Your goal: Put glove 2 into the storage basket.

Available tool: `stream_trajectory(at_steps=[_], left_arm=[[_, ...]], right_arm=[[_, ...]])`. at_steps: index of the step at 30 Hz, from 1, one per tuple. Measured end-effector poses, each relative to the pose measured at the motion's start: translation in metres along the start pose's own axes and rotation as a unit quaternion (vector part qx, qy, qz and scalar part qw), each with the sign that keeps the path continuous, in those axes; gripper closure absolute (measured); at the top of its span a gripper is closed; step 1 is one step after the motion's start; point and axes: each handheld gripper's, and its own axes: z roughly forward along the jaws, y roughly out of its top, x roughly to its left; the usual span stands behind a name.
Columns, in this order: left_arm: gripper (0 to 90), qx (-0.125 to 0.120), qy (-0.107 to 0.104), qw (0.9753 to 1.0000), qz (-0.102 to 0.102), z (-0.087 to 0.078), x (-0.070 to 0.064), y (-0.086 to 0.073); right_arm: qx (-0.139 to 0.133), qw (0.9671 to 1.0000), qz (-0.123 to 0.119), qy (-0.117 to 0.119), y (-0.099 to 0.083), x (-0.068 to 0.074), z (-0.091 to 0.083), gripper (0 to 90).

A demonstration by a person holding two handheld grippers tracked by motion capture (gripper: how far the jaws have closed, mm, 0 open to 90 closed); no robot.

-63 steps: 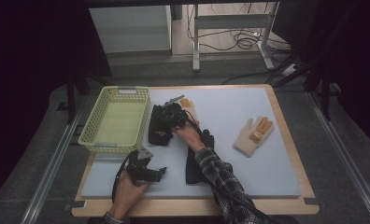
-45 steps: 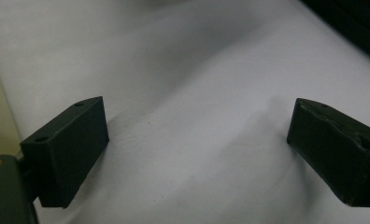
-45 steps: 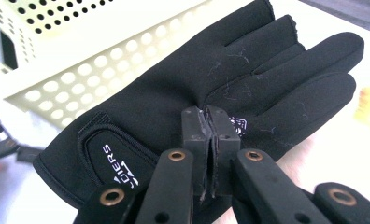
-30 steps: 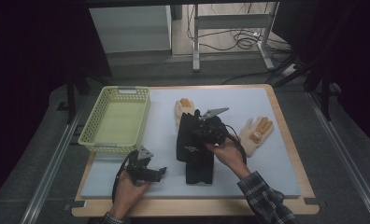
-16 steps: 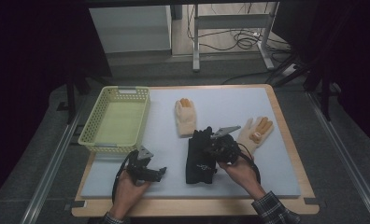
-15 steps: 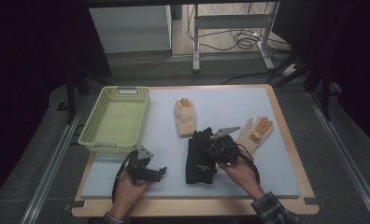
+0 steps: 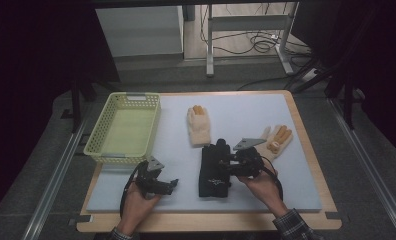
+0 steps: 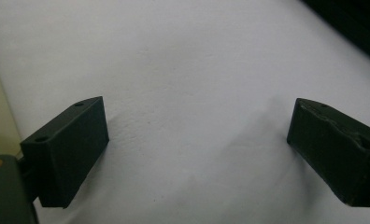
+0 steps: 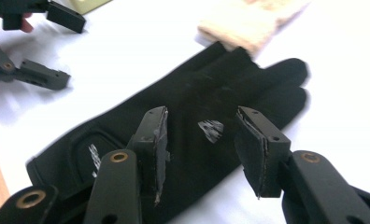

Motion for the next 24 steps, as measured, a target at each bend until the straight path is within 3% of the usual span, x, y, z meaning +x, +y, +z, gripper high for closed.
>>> stream_trajectory(at_steps=[5, 10, 14, 24], left_arm=[[5.6, 0.002, 0.000, 1.0000, 0.002, 0.000, 0.000, 0.000], [5.5, 0.002, 0.000, 1.0000, 0.002, 0.000, 0.000, 0.000], [5.6, 0.001, 0.000, 1.0000, 0.002, 0.000, 0.000, 0.000], [5.5, 0.002, -0.001, 1.0000, 0.003, 0.000, 0.000, 0.000]], right_arm=[[0.009, 0.9999, -0.008, -0.002, -0.025, -0.009, -0.006, 65.8], [0.020, 0.9997, -0.008, 0.011, -0.053, -0.008, -0.002, 83.6], [0.015, 0.9994, -0.022, 0.023, -0.064, -0.002, 0.003, 85.0], [0.007, 0.9985, -0.032, 0.044, -0.059, 0.013, 0.014, 84.7]])
